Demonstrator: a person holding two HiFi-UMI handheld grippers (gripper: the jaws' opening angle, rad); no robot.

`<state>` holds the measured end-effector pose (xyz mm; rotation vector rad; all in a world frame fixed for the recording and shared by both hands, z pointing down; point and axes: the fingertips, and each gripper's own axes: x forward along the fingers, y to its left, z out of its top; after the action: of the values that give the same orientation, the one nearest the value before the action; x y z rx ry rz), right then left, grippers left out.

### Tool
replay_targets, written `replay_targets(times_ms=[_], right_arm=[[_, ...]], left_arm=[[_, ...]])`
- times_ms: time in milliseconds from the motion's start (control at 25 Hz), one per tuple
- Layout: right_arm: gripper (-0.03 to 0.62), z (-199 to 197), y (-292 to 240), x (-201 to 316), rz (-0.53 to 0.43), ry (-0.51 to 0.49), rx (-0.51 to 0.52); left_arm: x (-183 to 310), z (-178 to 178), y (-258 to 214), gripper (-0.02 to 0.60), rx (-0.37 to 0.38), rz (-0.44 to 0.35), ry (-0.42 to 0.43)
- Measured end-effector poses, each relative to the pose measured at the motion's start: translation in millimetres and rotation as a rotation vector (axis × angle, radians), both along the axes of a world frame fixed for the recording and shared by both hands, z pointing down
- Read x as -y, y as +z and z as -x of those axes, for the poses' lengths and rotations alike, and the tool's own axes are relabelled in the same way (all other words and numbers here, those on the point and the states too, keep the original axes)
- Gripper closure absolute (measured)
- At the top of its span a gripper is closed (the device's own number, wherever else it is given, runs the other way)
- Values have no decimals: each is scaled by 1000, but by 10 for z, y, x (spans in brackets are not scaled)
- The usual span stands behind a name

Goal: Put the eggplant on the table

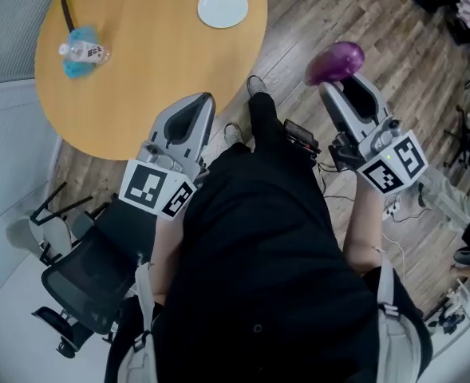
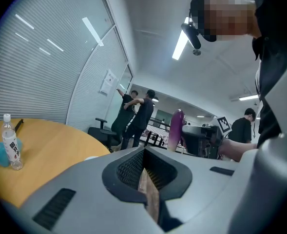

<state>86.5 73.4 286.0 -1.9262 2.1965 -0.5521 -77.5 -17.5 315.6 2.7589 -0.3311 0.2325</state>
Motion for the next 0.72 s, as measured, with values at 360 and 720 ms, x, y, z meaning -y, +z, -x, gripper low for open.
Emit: replay_targets(times_ms=[360,720], right_arm=[[422,-429,-21,712,-13,-133,-17],[422,-831,-2,1278,-16,-244,15]], left_arm=[[487,-495,-77,569,8,-13,-79],[845,-823,-137,569,28,-19,-184]])
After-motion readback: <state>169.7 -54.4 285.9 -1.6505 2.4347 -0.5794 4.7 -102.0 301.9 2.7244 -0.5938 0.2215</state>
